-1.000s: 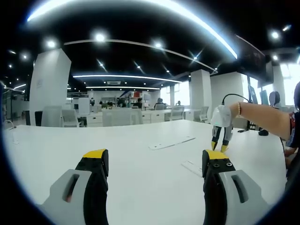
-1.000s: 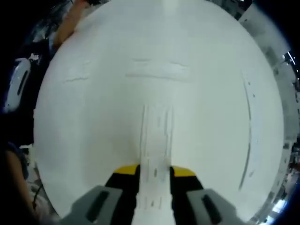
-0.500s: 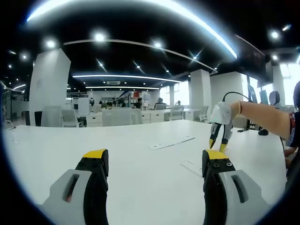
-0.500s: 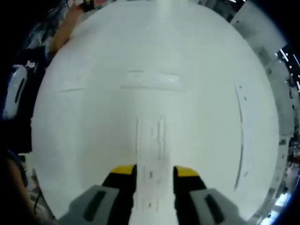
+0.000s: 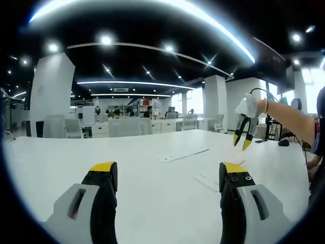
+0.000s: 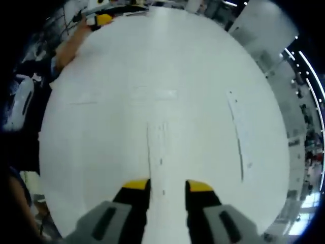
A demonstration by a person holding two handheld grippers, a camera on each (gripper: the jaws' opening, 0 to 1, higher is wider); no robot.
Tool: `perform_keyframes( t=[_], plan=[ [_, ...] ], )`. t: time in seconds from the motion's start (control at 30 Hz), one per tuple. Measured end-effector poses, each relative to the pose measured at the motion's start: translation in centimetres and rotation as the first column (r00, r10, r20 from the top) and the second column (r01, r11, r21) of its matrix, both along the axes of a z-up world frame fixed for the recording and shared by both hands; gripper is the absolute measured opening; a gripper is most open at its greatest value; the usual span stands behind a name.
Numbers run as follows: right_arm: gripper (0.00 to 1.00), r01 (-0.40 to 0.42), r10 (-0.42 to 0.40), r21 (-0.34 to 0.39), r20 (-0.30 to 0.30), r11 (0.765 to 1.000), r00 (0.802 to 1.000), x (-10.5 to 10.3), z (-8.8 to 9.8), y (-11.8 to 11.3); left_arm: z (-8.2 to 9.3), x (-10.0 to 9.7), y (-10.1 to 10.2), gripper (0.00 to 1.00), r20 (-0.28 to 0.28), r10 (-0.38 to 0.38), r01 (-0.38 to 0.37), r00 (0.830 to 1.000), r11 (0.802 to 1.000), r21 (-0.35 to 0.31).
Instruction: Locate the socket holder cover, grip the socket holder cover, clip it into the socket holder slot.
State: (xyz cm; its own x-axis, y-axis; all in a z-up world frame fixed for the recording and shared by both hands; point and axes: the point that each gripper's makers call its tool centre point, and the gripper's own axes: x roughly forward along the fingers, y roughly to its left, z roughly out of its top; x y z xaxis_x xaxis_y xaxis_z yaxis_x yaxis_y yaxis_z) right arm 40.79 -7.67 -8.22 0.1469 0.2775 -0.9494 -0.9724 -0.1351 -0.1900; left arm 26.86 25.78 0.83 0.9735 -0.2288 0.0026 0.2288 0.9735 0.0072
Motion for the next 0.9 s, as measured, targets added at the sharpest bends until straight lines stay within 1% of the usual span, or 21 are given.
perform_keyframes(
  t=[0.1, 0.23, 0.37, 0.5, 0.63, 0.73, 0.83, 0.9],
  plan=[
    [0.26, 0.018, -0.018, 0.007, -0.001, 1.000, 1.000, 0.0, 0.1, -1.2, -0.1, 0.0, -0.2, 0.82, -0.003, -0.006, 0.006, 1.000, 1.000, 0.004],
    [0.22, 0.043, -0.043, 0.006, 0.011, 0.999, 0.999, 0.1, 0.0, -2.9, -0.4, 0.1, -0.3, 0.81, -0.014, -0.010, 0.010, 1.000, 1.000, 0.011],
    [0.17, 0.061, -0.061, 0.012, 0.006, 0.998, 0.998, 0.4, -0.6, -4.3, -0.6, 0.1, -0.4, 0.81, -0.020, -0.014, 0.014, 1.000, 1.000, 0.013],
    [0.04, 0.062, -0.062, 0.000, -0.009, 0.998, 0.998, 0.3, -2.1, -5.3, -0.8, 0.0, -0.3, 0.81, -0.023, -0.015, 0.016, 1.000, 1.000, 0.013],
    [0.04, 0.048, -0.048, 0.001, -0.023, 0.999, 0.999, 0.2, -3.7, -5.6, -1.0, -0.1, -0.1, 0.81, -0.026, -0.016, 0.016, 1.000, 1.000, 0.014],
    [0.04, 0.030, -0.029, 0.020, -0.028, 0.999, 0.999, 0.2, -4.9, -5.5, -1.1, -0.2, 0.0, 0.81, -0.024, -0.015, 0.016, 1.000, 1.000, 0.013],
    [0.04, 0.010, -0.009, 0.032, -0.024, 0.999, 1.000, 0.1, -5.6, -5.5, -1.2, -0.3, 0.0, 0.81, -0.024, -0.014, 0.014, 1.000, 1.000, 0.015],
    [0.04, -0.007, 0.007, 0.047, -0.013, 0.999, 1.000, 0.2, -5.8, -5.4, -1.3, -0.3, 0.0, 0.81, -0.025, -0.013, 0.013, 1.000, 1.000, 0.015]
  ],
)
